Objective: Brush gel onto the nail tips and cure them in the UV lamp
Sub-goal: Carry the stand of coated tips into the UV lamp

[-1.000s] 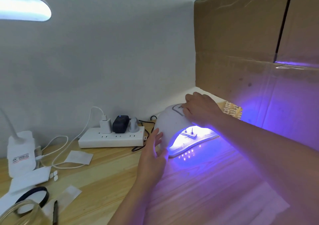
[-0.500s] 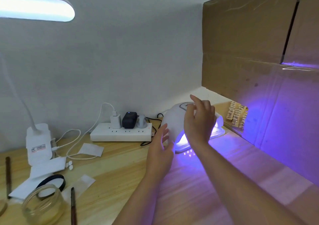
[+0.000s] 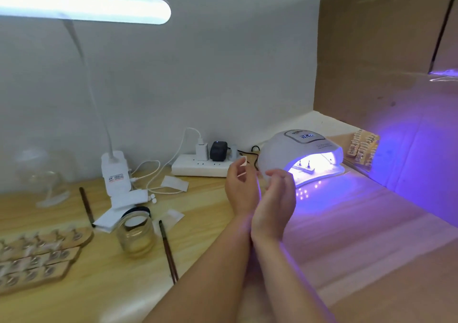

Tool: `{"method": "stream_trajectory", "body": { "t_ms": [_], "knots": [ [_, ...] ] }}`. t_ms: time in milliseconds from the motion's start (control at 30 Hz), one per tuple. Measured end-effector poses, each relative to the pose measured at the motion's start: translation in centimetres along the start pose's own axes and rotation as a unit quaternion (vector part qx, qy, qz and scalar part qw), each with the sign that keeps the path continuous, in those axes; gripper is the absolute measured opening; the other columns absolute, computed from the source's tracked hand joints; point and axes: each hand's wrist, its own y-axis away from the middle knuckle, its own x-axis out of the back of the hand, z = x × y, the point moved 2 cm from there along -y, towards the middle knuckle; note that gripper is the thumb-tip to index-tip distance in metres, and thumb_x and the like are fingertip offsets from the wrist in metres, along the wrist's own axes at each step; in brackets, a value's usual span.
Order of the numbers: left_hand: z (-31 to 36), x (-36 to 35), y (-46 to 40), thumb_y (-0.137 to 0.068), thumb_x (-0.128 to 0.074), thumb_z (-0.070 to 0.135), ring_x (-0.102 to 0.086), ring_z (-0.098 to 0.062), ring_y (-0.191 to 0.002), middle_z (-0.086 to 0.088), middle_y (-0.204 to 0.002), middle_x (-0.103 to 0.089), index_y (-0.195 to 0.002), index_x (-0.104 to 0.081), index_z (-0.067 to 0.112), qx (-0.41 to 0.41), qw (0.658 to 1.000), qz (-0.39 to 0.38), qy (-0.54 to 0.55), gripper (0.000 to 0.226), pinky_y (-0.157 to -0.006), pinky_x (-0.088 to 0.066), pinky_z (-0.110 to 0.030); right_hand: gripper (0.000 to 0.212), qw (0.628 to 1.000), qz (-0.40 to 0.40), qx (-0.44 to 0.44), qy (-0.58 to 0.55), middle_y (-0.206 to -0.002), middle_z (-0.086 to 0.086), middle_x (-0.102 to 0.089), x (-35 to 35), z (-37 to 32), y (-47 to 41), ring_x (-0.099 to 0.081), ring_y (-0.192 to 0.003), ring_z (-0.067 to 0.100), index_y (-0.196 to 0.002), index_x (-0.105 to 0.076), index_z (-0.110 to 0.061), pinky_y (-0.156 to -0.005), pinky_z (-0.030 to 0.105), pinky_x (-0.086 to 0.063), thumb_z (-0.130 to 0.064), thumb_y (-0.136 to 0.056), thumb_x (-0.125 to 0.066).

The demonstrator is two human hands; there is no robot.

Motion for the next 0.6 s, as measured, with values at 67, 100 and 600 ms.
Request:
{"method": "stream_trajectory", "body": {
  "t_ms": [67, 100, 600],
  "knots": [
    [1.6, 0.9, 0.1, -0.091, -0.048, 0.006, -0.055, 0.003, -0.059, 0.0, -0.082, -0.059, -0.105, -0.057, 0.01, 0.004, 0.999, -0.003, 0.038, 0.017, -0.056, -0.041, -0.007, 0.016, 0.998, -0.045, 0.013, 0.031, -0.085, 0.008, -0.056, -0.3, 0.4, 0.1, -0.051, -0.081, 0.023, -0.089, -0.057, -0.011, -0.073, 0.032, -0.042, -0.016, -0.095, -0.044],
    [2.9, 1.5, 0.0, -0.091, -0.047, 0.006, -0.057, 0.002, -0.06, -0.001, -0.083, -0.06, -0.106, -0.057, 0.008, -0.006, 0.998, -0.012, 0.062, 0.018, -0.057, -0.044, -0.01, 0.017, 0.997, -0.059, 0.029, 0.031, -0.079, 0.004, -0.056, -0.5, 0.5, 0.4, -0.051, -0.077, 0.019, -0.084, -0.056, -0.013, -0.069, 0.028, -0.042, -0.021, -0.094, -0.045],
    [13.2, 26.0, 3.7, -0.086, -0.046, 0.018, -0.051, -0.007, -0.06, 0.011, -0.068, -0.057, -0.093, -0.059, 0.022, -0.437, 0.863, 0.078, -0.242, 0.016, -0.057, -0.041, -0.018, 0.035, 0.842, -0.405, 0.185, 0.305, -0.047, -0.01, -0.043, -4.0, -0.6, 7.2, -0.041, -0.048, 0.007, -0.052, -0.043, -0.021, -0.049, 0.023, -0.031, -0.04, -0.081, -0.052]
  ]
}}
